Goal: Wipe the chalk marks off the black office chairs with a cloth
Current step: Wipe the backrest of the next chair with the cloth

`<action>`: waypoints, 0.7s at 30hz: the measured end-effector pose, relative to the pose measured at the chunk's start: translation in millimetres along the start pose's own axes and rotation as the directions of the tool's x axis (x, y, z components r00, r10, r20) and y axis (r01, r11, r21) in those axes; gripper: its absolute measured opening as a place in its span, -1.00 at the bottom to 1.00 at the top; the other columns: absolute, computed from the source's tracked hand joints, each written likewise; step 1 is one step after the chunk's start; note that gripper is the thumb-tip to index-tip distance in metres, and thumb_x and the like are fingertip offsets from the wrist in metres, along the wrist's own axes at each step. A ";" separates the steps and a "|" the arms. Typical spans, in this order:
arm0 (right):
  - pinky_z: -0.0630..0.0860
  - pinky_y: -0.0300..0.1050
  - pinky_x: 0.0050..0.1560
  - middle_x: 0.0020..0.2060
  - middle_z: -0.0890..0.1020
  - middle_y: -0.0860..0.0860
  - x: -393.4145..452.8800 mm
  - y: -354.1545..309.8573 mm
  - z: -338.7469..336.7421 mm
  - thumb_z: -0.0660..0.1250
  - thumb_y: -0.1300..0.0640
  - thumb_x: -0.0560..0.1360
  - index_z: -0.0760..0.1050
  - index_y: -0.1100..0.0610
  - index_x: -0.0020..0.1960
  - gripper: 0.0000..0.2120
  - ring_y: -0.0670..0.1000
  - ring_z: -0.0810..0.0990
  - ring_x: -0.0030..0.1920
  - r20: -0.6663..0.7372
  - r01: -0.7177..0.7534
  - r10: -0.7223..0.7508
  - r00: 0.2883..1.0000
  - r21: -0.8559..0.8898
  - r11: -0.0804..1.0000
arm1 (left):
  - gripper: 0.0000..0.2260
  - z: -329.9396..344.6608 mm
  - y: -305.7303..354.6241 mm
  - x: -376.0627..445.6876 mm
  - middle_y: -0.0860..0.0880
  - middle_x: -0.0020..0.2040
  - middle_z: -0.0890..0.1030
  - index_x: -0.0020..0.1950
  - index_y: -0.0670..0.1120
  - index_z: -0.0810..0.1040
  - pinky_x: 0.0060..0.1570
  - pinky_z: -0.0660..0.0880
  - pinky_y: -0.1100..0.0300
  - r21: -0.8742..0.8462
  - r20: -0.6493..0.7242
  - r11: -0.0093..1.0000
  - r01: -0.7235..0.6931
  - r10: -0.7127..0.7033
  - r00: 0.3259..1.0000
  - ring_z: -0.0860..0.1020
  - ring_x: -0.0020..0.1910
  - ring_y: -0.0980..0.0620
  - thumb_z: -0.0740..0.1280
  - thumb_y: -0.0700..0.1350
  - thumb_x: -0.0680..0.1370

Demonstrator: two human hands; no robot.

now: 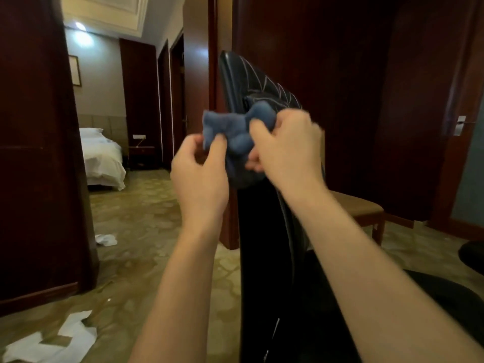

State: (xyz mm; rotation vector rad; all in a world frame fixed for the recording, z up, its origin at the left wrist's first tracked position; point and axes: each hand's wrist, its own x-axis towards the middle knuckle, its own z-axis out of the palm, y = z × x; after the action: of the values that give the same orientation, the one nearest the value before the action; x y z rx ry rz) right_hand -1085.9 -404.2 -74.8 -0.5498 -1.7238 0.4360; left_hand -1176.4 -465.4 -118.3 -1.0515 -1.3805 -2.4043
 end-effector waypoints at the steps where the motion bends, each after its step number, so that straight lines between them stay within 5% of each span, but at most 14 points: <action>1: 0.65 -0.08 -0.35 -0.32 0.68 0.04 16.1 -9.2 -2.1 0.32 0.03 0.53 0.57 0.14 -0.10 -0.82 -0.03 0.67 -0.42 0.009 -0.009 0.009 1.000 0.007 1.000 | -0.85 4.5 8.6 13.7 0.03 -0.28 0.58 -0.24 0.04 0.53 -0.17 0.49 -0.05 0.022 0.001 1.000 -0.018 0.018 1.000 0.54 -0.23 0.03 0.34 0.07 0.47; 8: 0.65 -0.01 -0.41 -0.29 0.67 0.15 32.6 -12.9 4.5 0.27 0.09 0.53 0.52 0.24 -0.03 -0.80 0.06 0.66 -0.48 0.231 -0.055 0.067 0.971 -0.060 0.997 | -0.83 8.2 7.7 26.3 0.10 -0.42 0.45 -0.34 -0.02 0.44 -0.25 0.37 0.01 0.129 0.042 0.992 0.014 -0.020 0.999 0.39 -0.35 0.04 0.29 0.04 0.38; 12: 0.64 -0.04 -0.40 -0.36 0.65 0.11 -4.9 19.2 5.6 0.29 0.07 0.52 0.53 0.19 -0.06 -0.82 0.02 0.64 -0.49 0.300 -0.074 0.101 0.949 -0.099 0.992 | -0.74 -4.9 -23.6 -8.2 -0.13 -0.29 0.57 -0.18 -0.15 0.52 -0.17 0.50 -0.18 0.195 0.107 0.978 0.071 -0.093 0.990 0.52 -0.27 -0.09 0.27 0.05 0.37; 16: 0.67 0.04 -0.33 -0.37 0.64 0.09 -42.6 37.2 3.2 0.27 0.04 0.51 0.49 0.13 -0.12 -0.84 0.06 0.66 -0.44 0.383 -0.082 0.165 0.909 -0.225 0.971 | -0.79 -22.6 -48.2 -37.7 0.04 -0.42 0.47 -0.27 -0.12 0.44 -0.30 0.38 0.01 0.308 0.178 0.945 0.112 -0.173 0.969 0.43 -0.36 0.02 0.28 0.02 0.39; 21: 0.46 -0.20 -0.55 -0.53 0.60 0.06 -34.0 30.4 -15.8 0.29 0.21 0.52 0.48 0.22 -0.19 -0.87 0.03 0.63 -0.51 0.570 -0.222 0.267 0.777 -0.148 0.964 | -0.85 -25.2 -28.2 -47.3 0.02 -0.33 0.52 -0.24 -0.06 0.44 -0.32 0.30 0.05 0.536 0.191 0.830 -0.154 0.059 0.980 0.49 -0.27 -0.04 0.32 -0.08 0.52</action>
State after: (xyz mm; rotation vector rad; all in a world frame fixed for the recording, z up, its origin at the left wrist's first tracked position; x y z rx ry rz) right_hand -1060.7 -399.1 -115.7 -0.7516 -2.2804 0.7974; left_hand -1167.2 -479.0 -176.6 -1.1371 -1.8552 -1.6923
